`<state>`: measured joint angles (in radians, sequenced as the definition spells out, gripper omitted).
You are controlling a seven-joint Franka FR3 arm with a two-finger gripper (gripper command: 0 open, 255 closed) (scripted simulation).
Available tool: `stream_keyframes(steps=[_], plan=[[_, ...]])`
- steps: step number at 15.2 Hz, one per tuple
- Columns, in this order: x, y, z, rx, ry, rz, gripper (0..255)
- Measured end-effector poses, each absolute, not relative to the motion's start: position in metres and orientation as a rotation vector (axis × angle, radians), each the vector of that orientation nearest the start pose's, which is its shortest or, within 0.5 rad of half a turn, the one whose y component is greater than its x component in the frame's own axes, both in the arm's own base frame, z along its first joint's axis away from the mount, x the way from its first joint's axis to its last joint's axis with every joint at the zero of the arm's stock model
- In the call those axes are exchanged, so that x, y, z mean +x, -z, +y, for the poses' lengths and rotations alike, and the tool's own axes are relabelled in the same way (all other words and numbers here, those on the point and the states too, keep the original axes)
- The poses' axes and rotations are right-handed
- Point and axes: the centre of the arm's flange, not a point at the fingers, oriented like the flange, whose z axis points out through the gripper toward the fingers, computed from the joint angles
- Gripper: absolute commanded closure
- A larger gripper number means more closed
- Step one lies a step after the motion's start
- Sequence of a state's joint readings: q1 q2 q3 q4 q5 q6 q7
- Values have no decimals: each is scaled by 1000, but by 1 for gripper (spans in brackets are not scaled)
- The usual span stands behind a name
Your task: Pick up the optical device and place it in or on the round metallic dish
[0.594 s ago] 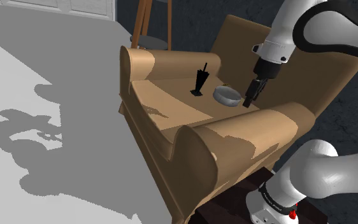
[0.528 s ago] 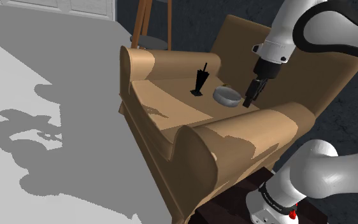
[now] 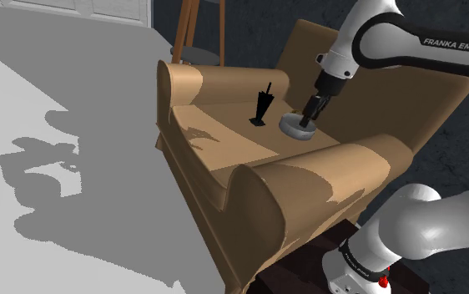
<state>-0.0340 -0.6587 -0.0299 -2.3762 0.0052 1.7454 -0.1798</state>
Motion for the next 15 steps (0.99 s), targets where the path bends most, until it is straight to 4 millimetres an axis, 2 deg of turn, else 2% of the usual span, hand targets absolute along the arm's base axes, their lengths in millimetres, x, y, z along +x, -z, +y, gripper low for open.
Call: stream_keyframes(steps=[9, 15], plan=[[439, -546, -71, -3117, 254, -202, 0], [497, -543, -111, -3111, 393, -209, 0]])
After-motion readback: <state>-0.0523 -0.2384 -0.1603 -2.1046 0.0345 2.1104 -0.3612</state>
